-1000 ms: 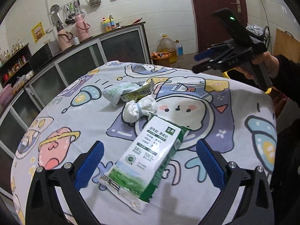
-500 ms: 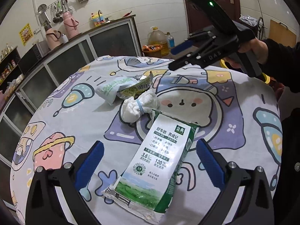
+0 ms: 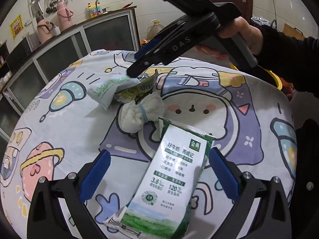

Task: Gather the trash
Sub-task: 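Grasp the green-white milk carton with the left tool while the right tool grasps the small green-white packet, then carry the milk carton and packet over to the yellow-rimmed bin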

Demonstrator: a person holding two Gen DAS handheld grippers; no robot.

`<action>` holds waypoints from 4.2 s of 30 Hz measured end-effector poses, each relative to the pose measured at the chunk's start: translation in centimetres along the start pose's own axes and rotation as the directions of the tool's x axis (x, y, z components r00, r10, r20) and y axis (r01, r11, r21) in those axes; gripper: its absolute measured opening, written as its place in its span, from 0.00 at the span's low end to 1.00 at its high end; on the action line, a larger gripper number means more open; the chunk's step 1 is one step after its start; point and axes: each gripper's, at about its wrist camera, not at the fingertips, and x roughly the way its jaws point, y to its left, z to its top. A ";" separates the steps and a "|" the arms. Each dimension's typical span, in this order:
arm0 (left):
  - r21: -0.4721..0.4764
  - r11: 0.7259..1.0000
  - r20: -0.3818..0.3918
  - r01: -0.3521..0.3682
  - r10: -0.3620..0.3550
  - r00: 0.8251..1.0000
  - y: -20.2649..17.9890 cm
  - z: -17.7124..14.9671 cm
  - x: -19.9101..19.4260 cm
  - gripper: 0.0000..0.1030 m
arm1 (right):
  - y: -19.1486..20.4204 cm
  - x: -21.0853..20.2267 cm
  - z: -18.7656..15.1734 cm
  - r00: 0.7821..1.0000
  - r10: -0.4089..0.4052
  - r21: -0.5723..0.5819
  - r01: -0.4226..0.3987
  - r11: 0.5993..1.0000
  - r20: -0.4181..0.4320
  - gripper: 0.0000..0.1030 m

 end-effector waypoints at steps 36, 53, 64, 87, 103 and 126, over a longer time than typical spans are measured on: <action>-0.074 0.984 0.035 0.163 -0.161 0.986 1.6 0.1 -1.1 0.36 | 0.7 -0.2 3.3 0.998 0.060 0.039 -0.060 0.997 0.006 0.02; 0.051 0.994 -0.212 0.101 -0.088 0.973 -1.6 -0.9 3.8 0.60 | 1.3 5.2 2.7 0.994 -0.014 -0.079 0.005 0.997 -0.111 0.09; -0.025 0.994 -0.113 0.107 -0.109 0.988 -0.7 -1.3 0.4 0.59 | -2.7 -1.6 3.2 0.978 0.202 0.200 -0.209 0.957 0.053 0.05; -0.119 0.991 0.005 0.063 -0.063 0.998 -8.3 -2.1 -6.4 0.59 | -4.3 -18.9 -11.6 0.868 0.329 0.418 -0.473 0.775 0.372 0.05; 0.067 0.971 0.064 0.229 -0.233 0.970 -18.8 8.4 -1.7 0.59 | -11.0 -31.7 -28.0 0.882 0.039 0.615 -0.358 0.702 0.469 0.05; 0.231 0.871 0.103 0.434 -0.466 0.879 -31.9 22.6 6.7 0.58 | -17.2 -35.5 -43.1 0.900 -0.326 0.840 -0.077 0.537 0.291 0.05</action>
